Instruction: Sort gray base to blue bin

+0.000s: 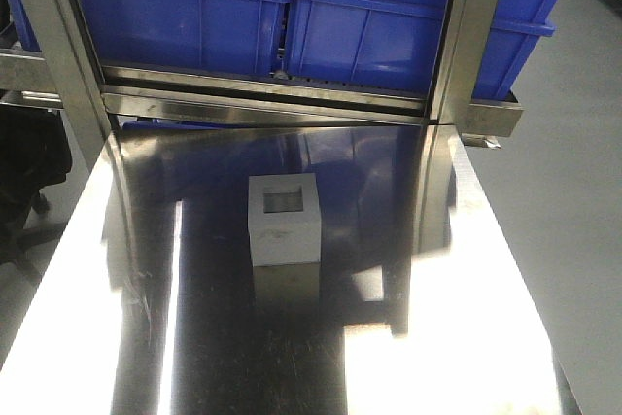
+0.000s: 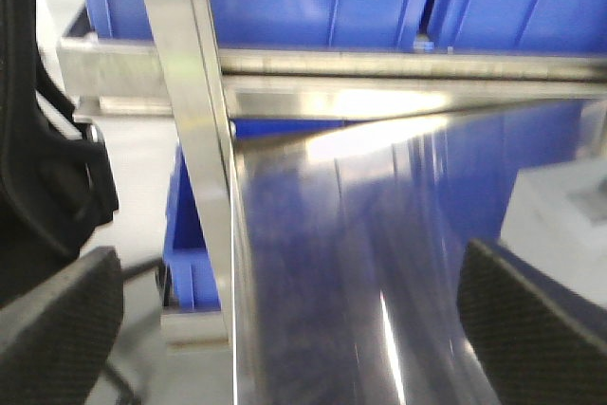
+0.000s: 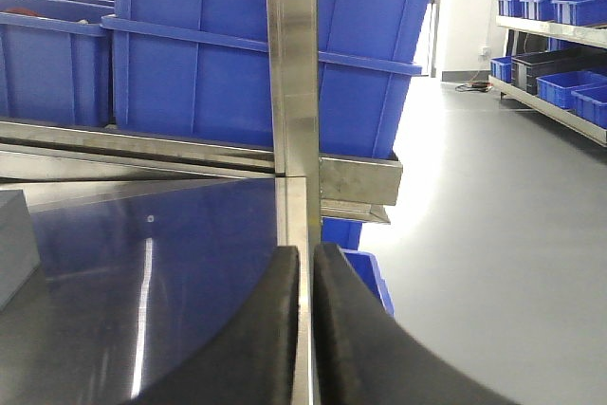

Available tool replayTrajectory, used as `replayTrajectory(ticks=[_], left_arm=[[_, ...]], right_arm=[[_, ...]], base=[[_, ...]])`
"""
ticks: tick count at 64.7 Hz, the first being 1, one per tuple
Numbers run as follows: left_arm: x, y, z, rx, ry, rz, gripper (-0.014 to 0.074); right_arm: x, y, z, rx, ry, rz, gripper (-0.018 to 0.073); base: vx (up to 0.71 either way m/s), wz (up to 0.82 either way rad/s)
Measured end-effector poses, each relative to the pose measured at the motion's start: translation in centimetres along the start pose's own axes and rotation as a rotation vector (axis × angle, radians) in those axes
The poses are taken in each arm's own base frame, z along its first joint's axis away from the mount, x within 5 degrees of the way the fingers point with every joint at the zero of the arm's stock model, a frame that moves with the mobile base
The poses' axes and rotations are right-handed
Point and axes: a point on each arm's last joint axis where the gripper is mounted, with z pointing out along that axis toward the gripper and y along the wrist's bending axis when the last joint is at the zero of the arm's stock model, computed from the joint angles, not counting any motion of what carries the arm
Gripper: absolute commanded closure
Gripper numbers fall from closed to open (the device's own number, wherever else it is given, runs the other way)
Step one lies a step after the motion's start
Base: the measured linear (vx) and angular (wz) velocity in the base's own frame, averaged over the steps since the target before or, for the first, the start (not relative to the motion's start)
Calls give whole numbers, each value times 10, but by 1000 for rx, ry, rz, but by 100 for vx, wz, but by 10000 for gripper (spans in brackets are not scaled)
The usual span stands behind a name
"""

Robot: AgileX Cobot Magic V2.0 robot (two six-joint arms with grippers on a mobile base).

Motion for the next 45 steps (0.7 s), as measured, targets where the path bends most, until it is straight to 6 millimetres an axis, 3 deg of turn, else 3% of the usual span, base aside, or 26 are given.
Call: replayTrajectory(ticks=[10,19,31,45], left_arm=[[-19,-1,0,14,-29,-2,-68],[-45,-11,15,83,24,24,-42],[-73,-41,60,220,119,70,-33],[-82,-93,118,348,231,96,-32]], right_arm=[[0,0,0,0,0,0,564],[0,0,0,0,0,0,564],[0,0,0,0,0,0,564],[0,0,0,0,0,0,564]], base=[[0,0],[0,0],[0,0],[0,0]])
